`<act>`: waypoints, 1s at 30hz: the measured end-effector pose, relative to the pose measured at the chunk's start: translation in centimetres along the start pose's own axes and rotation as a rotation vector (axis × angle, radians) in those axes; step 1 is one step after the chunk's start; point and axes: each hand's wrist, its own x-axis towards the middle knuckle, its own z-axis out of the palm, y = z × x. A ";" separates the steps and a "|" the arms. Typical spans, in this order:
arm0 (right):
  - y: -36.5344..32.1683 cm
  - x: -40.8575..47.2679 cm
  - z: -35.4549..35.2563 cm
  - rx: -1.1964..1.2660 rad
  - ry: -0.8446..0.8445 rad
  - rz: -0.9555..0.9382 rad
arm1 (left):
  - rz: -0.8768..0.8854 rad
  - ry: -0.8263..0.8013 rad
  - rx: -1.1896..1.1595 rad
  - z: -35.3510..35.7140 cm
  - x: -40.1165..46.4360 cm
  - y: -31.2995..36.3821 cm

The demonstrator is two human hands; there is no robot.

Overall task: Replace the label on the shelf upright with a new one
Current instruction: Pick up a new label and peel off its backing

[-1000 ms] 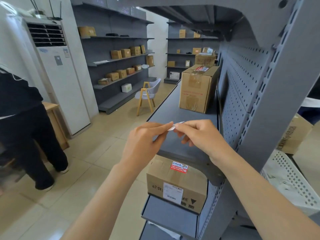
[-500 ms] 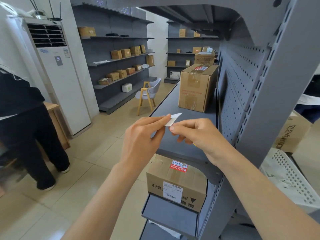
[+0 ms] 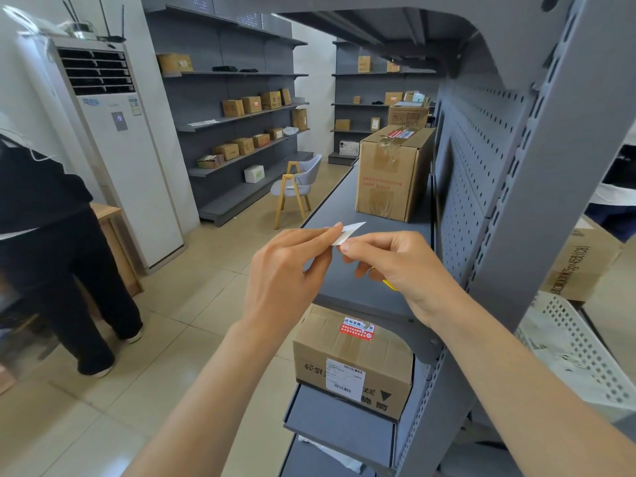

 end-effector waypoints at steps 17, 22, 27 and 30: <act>0.5 -0.2 0.4 -0.103 0.043 -0.269 | 0.006 0.004 0.008 0.2 0.2 0.9; 0.8 -0.3 0.4 -0.114 0.062 -0.275 | 0.004 -0.017 0.026 0.2 0.1 1.1; 1.0 -0.5 0.5 -0.154 0.084 -0.309 | -0.011 -0.017 0.011 0.3 0.1 1.6; 1.0 -0.6 0.5 -0.176 0.092 -0.329 | -0.007 -0.026 0.024 0.3 0.2 1.9</act>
